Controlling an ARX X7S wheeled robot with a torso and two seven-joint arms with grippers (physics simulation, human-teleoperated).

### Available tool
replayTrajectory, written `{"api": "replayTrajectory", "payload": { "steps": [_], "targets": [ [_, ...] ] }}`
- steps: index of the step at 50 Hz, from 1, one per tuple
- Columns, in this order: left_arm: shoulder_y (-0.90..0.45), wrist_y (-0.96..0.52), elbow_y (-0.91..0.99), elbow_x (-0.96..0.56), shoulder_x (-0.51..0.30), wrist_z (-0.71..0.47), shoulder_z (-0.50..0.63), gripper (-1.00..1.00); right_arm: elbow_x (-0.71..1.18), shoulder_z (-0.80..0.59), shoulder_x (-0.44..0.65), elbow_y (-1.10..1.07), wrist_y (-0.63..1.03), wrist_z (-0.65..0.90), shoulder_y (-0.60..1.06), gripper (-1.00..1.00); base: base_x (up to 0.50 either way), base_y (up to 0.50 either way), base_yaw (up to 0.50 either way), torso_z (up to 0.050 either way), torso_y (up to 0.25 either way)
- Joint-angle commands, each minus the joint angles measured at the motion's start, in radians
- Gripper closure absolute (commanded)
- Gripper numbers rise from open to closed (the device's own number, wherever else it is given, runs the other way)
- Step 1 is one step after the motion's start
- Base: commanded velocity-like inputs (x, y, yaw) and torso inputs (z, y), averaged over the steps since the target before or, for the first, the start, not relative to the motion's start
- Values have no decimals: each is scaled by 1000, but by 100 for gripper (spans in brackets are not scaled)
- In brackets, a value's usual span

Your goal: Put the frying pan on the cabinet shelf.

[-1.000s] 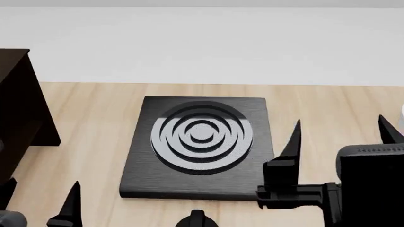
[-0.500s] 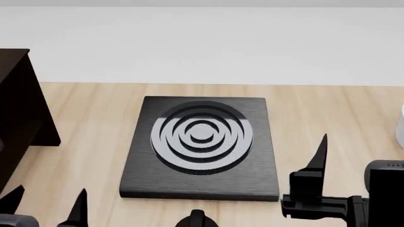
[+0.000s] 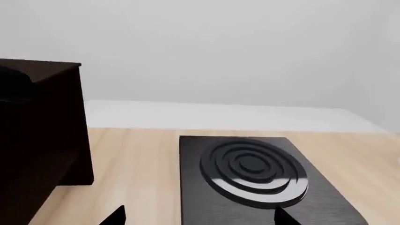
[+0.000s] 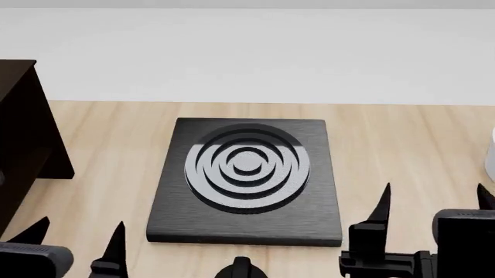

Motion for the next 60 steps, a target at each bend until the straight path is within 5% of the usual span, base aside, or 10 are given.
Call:
{"api": "replayTrajectory", "payload": {
  "steps": [1, 17, 38, 46, 52, 60],
  "targets": [
    [-102, -98, 31, -41, 28, -28, 14, -100, 3, -33, -2, -4, 19, 0, 37, -100, 0, 0, 0, 0, 0],
    [-234, -245, 70, -133, 46, -92, -34, -100, 140, 63, -16, -72, 155, 42, 159, -100, 0, 0, -1, 0, 0],
    [-642, -828, 165, -572, 185, -384, -320, -100, 480, 202, -44, -70, 519, 172, 518, -100, 0, 0, 0, 0, 0],
    [-784, -818, 40, -963, 120, -728, -307, -100, 707, 180, -21, 37, 546, 363, 693, -100, 0, 0, 0, 0, 0],
    [-962, -785, -71, -1118, 74, -881, -244, -100, 811, 83, -12, 123, 542, 467, 836, -100, 0, 0, 0, 0, 0],
    [-1040, -726, -114, -1240, 47, -992, -198, -100, 909, 1, 4, 185, 521, 546, 939, -100, 0, 0, -1, 0, 0]
  ]
}}
